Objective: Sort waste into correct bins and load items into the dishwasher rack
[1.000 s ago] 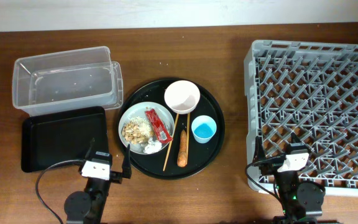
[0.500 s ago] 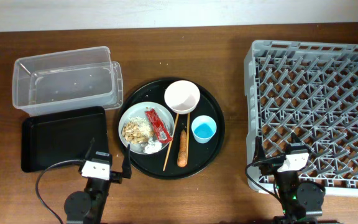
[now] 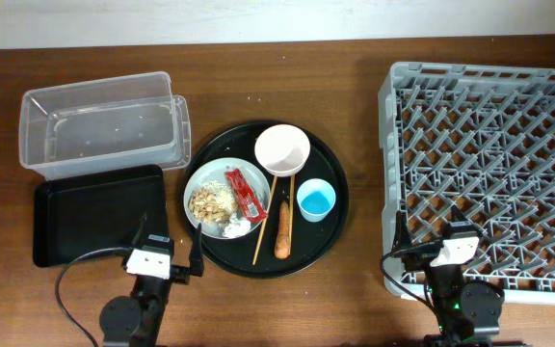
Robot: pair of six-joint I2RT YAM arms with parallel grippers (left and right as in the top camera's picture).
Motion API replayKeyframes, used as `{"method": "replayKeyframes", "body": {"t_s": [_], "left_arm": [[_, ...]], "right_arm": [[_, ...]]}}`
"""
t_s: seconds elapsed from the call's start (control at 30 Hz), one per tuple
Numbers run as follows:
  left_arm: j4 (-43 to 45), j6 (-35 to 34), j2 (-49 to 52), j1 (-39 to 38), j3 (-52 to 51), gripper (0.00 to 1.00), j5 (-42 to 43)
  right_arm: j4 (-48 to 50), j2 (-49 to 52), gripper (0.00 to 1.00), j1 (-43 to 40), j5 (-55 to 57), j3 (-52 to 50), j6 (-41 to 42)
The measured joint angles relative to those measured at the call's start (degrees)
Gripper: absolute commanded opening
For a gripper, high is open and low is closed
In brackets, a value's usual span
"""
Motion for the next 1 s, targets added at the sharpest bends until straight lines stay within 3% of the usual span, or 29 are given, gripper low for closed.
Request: {"method": "replayKeyframes", "body": {"t_s": [0.2,0.33,0.47,0.6,0.77,0.87,1.0], "left_arm": [[-0.87,-3.58,0.00,0.00,0.22,0.99,0.00],[-8.96,-4.83,3.15,0.00,5.29,0.99,0.31],[-16.63,-5.07,15.06,0.00,17.07,0.99,0.46],[-26.75,-5.09,33.40,0.00,31.47,0.99,2.03],[-49.72,-5.25,52.70,0.00,50.38,0.99,3.91],[-49.22,-5.25,55.34,0.00,51.89,0.99,4.11],[-42.14,-5.29,58.42,0.00,52.11,0.99,8.26]], "right_arm": [[-4.26,0.57,0.98,0.00,0.02,1.97,0.02],[-13.79,6.62,0.98,0.00,-0.02,9.73,0.00],[-24.50,16.70,0.98,0.00,-0.02,21.11,0.02],[-35.60,26.18,0.98,0.00,-0.02,32.22,2.19],[-51.89,37.11,0.98,0.00,-2.27,43.06,4.63],[-52.17,39.41,0.98,0.00,-3.98,43.23,4.79],[-52.35,40.30,0.98,0.00,-4.63,43.36,4.79]]}}
